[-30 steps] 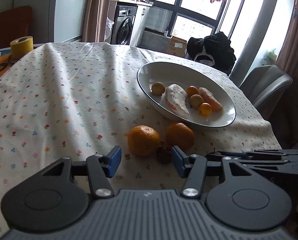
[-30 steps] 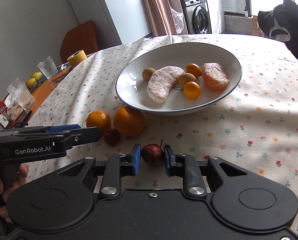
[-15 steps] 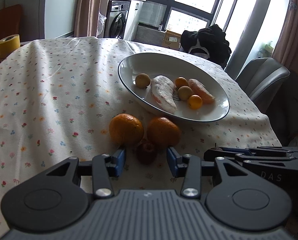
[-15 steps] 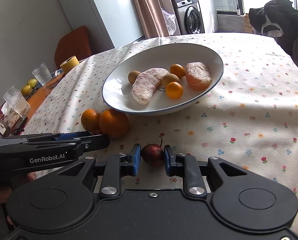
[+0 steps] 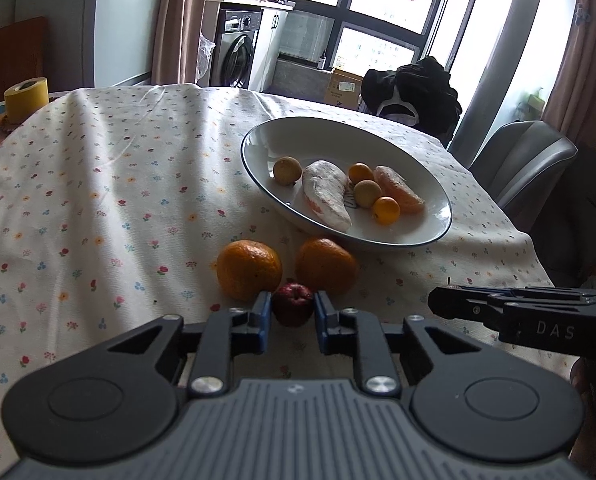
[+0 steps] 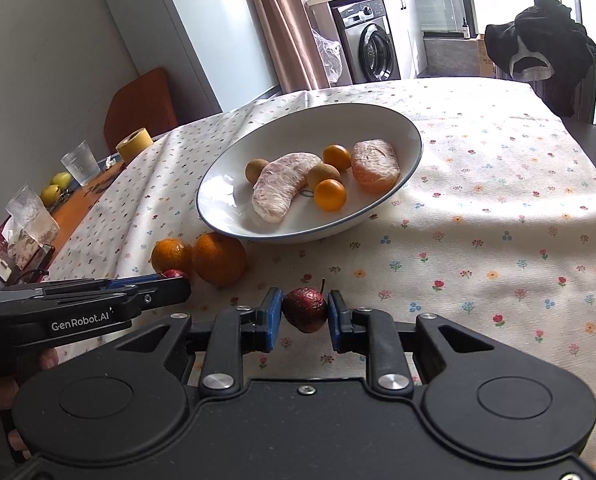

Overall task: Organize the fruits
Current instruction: 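Close the right tool on the dark red fruit while the left tool grasps the other red fruit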

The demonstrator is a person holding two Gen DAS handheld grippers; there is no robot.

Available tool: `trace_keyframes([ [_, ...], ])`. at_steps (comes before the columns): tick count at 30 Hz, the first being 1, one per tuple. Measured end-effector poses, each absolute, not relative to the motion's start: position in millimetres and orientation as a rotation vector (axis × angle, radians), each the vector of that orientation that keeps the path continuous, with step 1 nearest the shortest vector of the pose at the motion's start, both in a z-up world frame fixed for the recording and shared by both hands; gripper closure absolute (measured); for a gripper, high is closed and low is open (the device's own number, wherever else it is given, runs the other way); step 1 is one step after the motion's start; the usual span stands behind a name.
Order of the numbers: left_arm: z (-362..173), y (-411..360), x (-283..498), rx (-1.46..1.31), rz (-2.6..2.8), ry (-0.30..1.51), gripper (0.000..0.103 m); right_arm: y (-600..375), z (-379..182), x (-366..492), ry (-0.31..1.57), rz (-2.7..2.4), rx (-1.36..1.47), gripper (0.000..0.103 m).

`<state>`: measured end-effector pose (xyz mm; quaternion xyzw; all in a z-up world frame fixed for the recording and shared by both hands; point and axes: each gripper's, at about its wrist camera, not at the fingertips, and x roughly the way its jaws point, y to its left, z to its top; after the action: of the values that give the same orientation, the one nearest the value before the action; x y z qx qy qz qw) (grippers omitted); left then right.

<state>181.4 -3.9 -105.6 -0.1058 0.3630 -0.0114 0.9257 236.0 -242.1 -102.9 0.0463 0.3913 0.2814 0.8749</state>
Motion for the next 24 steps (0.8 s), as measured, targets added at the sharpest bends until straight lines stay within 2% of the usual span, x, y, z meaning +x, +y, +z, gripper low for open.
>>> trace_keyframes([
  [24,-56.7,-0.6,174.2,-0.207,-0.012,0.637,0.082,-243.2,-63.8,234.8,0.709,0.577,0.081,0.080],
])
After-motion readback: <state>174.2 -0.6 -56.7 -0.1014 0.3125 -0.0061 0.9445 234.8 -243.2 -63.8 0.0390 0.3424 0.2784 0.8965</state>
